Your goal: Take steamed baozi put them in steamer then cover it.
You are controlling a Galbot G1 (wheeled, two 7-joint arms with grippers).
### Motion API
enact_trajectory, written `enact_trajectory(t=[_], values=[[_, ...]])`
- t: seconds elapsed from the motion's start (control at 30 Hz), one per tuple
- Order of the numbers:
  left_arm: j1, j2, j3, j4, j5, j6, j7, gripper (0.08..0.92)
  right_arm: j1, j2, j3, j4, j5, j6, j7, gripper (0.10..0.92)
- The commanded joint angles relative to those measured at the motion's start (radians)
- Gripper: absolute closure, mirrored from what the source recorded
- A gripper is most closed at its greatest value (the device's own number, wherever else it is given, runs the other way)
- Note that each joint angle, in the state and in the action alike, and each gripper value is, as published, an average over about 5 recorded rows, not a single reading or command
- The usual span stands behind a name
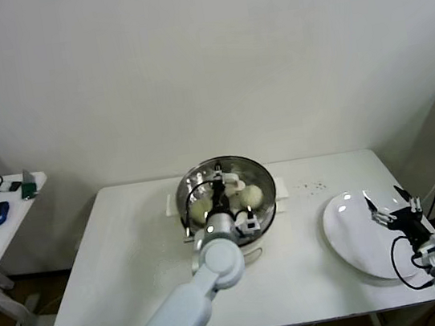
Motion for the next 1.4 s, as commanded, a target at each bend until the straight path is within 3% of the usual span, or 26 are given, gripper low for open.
enact_trajectory(t=[0.03, 0.5, 0.7, 0.83, 1.03, 1.1, 1.27, 1.4], values=[[0.019, 0.042, -0.008, -0.102, -0.026, 0.049, -0.004, 0.592, 0.000, 0.001, 0.000, 0.003, -0.001, -0.010, -0.001, 0.203], [0.138, 0.154, -0.051, -0.328, -0.117, 0.049, 0.028, 0.205, 0.013, 0.003, -0.013, 0.036, -0.023, -0.150, 0.051, 0.203], [0.217, 0.196, -0.088, -0.412, -0.226, 0.048, -0.046, 0.178, 0.022, 0.005, -0.015, 0.052, -0.016, -0.177, 0.057, 0.203], [0.282, 0.225, -0.169, -0.474, -0.347, 0.019, -0.160, 0.177, 0.011, 0.007, -0.017, 0.076, 0.003, -0.175, 0.057, 0.203], [0.405, 0.252, -0.393, -0.494, -0.723, -0.170, -0.461, 0.177, -0.015, 0.026, -0.017, 0.119, 0.005, -0.151, 0.045, 0.203], [0.458, 0.250, -0.495, -0.488, -0.853, -0.280, -0.521, 0.177, -0.024, 0.034, -0.016, 0.129, 0.004, -0.142, 0.040, 0.203], [0.629, 0.206, -0.730, -0.439, -1.080, -0.577, -0.544, 0.177, -0.041, 0.056, -0.010, 0.138, 0.003, -0.118, 0.032, 0.203], [0.726, 0.153, -0.832, -0.390, -1.235, -0.717, -0.524, 0.177, -0.062, 0.069, 0.001, 0.150, 0.001, -0.102, 0.016, 0.203]])
